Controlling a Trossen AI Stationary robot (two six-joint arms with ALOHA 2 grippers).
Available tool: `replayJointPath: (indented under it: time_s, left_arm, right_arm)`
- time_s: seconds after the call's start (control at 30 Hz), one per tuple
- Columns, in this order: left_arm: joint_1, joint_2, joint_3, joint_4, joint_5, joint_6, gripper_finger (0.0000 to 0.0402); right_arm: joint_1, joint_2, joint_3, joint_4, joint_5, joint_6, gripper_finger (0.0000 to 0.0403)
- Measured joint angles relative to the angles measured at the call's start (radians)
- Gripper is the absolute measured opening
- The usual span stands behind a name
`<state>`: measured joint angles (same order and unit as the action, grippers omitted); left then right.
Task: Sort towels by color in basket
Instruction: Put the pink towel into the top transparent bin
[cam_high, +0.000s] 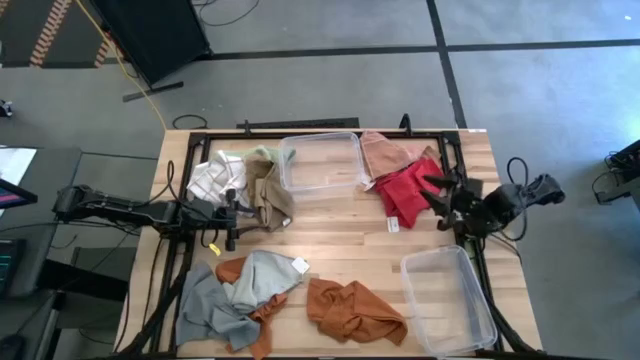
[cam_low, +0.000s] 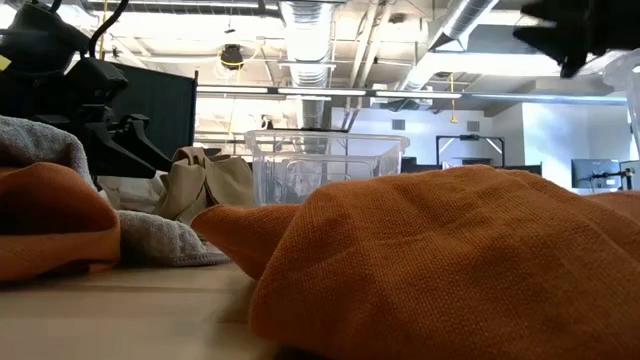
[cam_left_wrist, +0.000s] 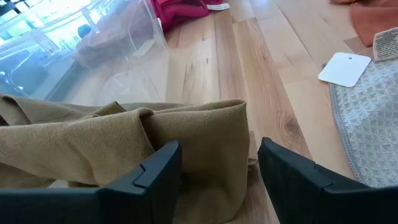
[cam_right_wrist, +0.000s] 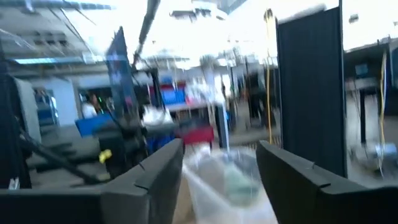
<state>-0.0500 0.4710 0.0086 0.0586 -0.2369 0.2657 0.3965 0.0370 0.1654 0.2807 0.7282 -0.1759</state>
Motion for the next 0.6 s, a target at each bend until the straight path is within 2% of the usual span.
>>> replayJointPath:
  time_s: [0.23, 0.43, 0.6]
  left_arm:
    - [0.000, 0.000, 0.000, 0.000, 0.000, 0.000, 0.0204]
    - [0.000, 0.000, 0.000, 0.000, 0.000, 0.000, 0.0204]
    - [0.000, 0.000, 0.000, 0.000, 0.000, 0.000, 0.0204]
  right_arm:
    - [0.000, 0.073, 0.014, 0.236, -0.056, -0.172, 0.0282]
    - [0.000, 0.191, 0.161, 0.181, -0.070, -0.245, 0.0286]
    - [-0.006, 0.338, 0.352, -0.036, -0.039, -0.267, 0.0286]
